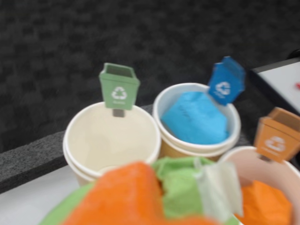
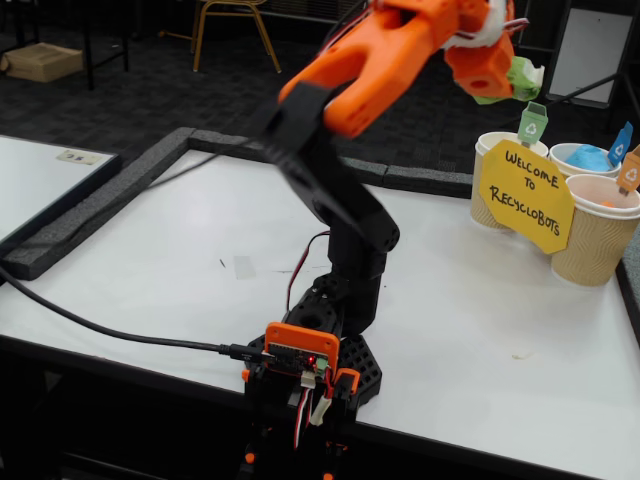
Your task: Sort rubbish by color.
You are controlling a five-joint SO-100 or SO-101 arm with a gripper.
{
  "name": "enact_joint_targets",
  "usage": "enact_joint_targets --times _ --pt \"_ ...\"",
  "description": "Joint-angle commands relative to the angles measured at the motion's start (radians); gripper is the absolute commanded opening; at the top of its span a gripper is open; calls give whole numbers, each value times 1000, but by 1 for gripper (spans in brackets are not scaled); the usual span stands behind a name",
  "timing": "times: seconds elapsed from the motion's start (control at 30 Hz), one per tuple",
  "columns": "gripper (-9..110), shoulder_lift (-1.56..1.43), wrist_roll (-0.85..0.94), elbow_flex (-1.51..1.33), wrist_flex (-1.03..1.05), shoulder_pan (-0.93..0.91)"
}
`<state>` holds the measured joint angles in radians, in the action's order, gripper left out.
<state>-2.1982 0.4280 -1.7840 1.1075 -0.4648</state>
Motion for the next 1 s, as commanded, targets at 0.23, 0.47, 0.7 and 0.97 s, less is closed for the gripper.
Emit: enact_joint_targets --times 0.23,0.47,0.7,0.97 --pt "0 403 -18 474 -69 103" --pt "0 603 -18 650 -21 98" --pt "0 706 -20 729 6 77" --pt "6 750 -20 764 5 43"
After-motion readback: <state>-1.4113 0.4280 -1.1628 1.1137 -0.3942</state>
